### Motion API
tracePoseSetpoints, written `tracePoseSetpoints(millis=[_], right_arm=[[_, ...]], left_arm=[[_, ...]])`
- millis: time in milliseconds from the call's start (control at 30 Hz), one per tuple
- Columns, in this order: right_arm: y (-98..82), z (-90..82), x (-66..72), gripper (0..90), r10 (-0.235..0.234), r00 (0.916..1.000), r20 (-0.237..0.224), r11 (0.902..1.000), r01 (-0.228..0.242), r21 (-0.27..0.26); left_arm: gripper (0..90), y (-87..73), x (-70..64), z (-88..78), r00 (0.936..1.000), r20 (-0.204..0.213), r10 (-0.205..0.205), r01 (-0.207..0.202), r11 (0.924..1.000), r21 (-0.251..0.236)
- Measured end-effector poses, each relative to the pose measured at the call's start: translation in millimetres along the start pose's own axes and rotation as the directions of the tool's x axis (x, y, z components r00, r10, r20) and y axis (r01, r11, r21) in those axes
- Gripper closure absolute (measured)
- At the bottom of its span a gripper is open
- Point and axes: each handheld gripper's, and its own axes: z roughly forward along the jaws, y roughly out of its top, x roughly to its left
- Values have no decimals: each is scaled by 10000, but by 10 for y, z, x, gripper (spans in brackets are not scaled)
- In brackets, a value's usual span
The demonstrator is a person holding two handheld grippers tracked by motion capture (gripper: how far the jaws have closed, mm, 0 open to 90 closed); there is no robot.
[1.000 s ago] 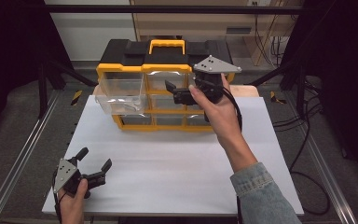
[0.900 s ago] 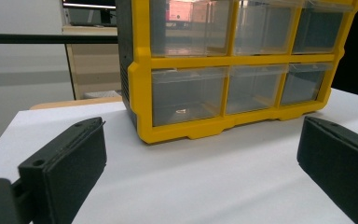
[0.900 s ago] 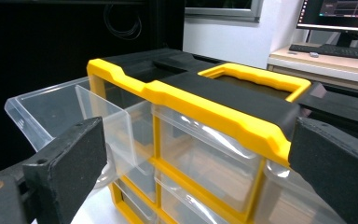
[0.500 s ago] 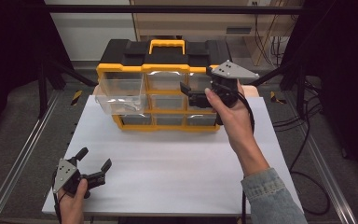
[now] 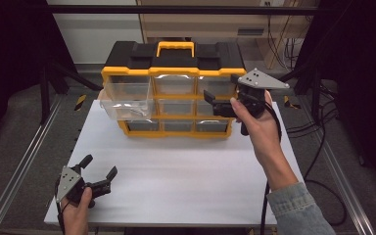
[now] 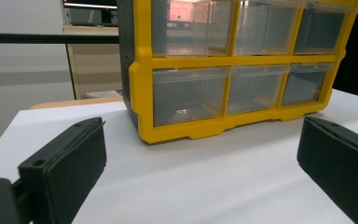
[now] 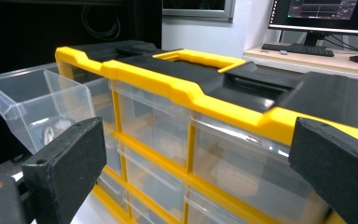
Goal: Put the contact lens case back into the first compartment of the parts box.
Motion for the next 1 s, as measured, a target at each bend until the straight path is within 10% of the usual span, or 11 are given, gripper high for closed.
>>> tracePoseSetpoints(millis=[1000], right_arm=[[-523,-701,-359,42,330,9953,905,9994,-317,-153]], left_arm=[[9,8,36,-47,10000,20,-67,67,10000,10]])
